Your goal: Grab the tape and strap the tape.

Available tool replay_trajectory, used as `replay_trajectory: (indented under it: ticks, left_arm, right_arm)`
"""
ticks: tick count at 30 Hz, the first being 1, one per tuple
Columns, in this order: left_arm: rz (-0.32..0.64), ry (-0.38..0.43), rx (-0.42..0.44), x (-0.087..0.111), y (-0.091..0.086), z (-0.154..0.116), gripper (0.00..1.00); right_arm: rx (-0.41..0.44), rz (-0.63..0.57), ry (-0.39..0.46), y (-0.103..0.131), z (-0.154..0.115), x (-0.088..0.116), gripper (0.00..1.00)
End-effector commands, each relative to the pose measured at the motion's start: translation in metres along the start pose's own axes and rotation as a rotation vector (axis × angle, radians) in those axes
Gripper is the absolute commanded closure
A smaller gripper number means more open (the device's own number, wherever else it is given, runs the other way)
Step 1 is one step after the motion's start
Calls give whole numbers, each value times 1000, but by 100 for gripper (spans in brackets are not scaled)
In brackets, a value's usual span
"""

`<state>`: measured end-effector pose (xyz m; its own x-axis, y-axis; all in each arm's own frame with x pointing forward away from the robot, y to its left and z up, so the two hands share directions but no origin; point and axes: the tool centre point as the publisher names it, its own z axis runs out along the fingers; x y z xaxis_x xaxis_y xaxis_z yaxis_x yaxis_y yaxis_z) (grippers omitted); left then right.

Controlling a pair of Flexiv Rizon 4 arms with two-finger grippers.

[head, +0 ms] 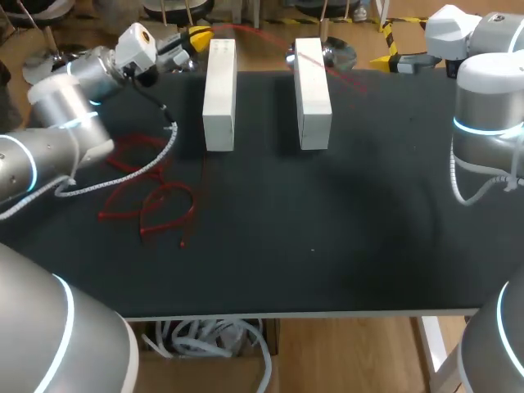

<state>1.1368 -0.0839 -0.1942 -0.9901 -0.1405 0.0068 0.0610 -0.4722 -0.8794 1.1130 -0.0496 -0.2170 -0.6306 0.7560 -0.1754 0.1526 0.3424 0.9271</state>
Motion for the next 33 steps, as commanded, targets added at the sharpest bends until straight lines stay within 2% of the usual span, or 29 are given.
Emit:
replay_trajectory:
  ticks: [1, 6, 14, 22, 33]
  left_arm:
    - [-3, 10, 78, 1, 6, 8, 100]
    - [8, -14, 75, 14, -6, 22, 100]
    - [12, -68, 18, 38, -19, 35, 100]
    - [46, -106, 15, 60, -11, 34, 100]
    - [74, -165, 32, 89, -8, 47, 100]
  right_arm:
    - [3, 0, 1, 0, 0, -1, 0]
    - [3, 0, 1, 0, 0, -1, 0]
    - [3, 0, 1, 0, 0, -1, 0]
    - [3, 0, 1, 0, 0, -1, 0]
    - [3, 0, 1, 0, 0, -1, 0]
